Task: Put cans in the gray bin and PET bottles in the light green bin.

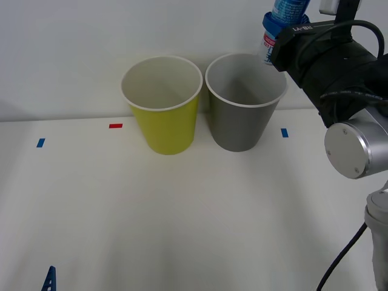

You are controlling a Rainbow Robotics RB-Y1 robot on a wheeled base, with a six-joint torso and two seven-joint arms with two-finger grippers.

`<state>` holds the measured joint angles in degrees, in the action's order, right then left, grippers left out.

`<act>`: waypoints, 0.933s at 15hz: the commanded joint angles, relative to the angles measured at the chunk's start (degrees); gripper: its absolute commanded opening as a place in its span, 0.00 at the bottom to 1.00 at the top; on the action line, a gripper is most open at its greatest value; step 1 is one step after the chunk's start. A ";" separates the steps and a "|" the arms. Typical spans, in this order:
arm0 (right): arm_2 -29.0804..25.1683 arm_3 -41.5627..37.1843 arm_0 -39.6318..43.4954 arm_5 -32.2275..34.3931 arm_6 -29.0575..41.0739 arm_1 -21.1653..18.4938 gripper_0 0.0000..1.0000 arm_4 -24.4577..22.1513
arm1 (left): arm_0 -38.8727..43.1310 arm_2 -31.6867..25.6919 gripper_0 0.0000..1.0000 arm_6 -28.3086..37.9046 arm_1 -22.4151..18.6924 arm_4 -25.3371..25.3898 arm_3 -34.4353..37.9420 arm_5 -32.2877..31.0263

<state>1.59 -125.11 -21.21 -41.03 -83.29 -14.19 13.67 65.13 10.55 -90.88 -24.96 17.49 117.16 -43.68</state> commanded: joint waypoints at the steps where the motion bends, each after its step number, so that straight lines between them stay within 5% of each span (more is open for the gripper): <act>1: 0.61 5.76 -2.69 4.03 0.50 -1.81 0.00 1.01 | 0.00 0.00 1.00 0.00 0.00 0.00 0.00 0.00; 6: 4.04 14.19 -5.77 11.32 2.26 -5.67 0.00 2.59 | 0.00 0.00 1.00 0.00 0.00 0.00 0.00 0.00; 14: 5.88 16.22 -7.00 11.76 3.84 -8.22 0.00 4.00 | 0.00 0.00 1.00 0.00 0.00 0.00 0.00 0.00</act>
<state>7.38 -109.25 -28.07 -29.32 -79.60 -22.27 17.52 65.13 10.55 -90.88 -24.96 17.49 117.16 -43.68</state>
